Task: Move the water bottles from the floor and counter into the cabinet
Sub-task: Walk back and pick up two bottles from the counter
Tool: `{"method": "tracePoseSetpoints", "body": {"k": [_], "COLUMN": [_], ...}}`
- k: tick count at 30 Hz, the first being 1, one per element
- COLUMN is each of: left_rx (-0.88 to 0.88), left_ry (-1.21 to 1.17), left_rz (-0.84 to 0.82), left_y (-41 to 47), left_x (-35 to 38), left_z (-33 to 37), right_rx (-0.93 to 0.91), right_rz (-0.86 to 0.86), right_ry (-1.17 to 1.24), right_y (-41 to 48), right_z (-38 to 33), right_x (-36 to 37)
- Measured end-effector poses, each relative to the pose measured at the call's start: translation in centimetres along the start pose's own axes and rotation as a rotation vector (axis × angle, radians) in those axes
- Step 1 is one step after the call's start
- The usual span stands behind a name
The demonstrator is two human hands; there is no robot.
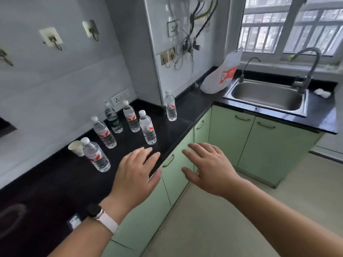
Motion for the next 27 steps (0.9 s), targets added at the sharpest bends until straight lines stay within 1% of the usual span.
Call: {"method": "tracePoseSetpoints", "body": {"k": [4,9,13,18,23,27], "left_rx": [-0.062,-0.152,-0.214,-0.303,-0.439,-0.536], "left_ry": [0.063,0.102,0.100,0.080,0.042,-0.044], "left_rz": [-0.037,-0.012,-0.019,-0.028,-0.033,-0.008], "left_y": [0.3,1.0,1.4,2.6,3.2,2.8], "left_x": [0.3,0.3,1.7,3.8,6.5,9.7], "left_z": [-1.4,-3.7,-5.5,-9.1,-14.4,-18.5], "right_rx": [-0.072,-0.127,-0.175,-0.175,-0.150,-0.115], "right_rz": [-0.009,0.009,-0.026,-0.083,-0.142,-0.207], "right_ry": [0.055,0.106,0.104,0.093,0.114,0.145], "right_y": [2.6,6.1,8.8,13.2,18.1,21.9], "right_z": [0.4,0.7,0.7,0.9,0.3,-0.5], "right_x": [0.5,1.1,2.4,4.6,7.4,10.0]}}
Point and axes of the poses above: each hand's wrist, its own y-axis towards the middle knuckle, its own x-axis out of the palm, z = x × y, the point moved 4 cm from there along y, towards the middle knuckle, and after that the axes turned 4 degrees about -z, right-handed, at the moved point
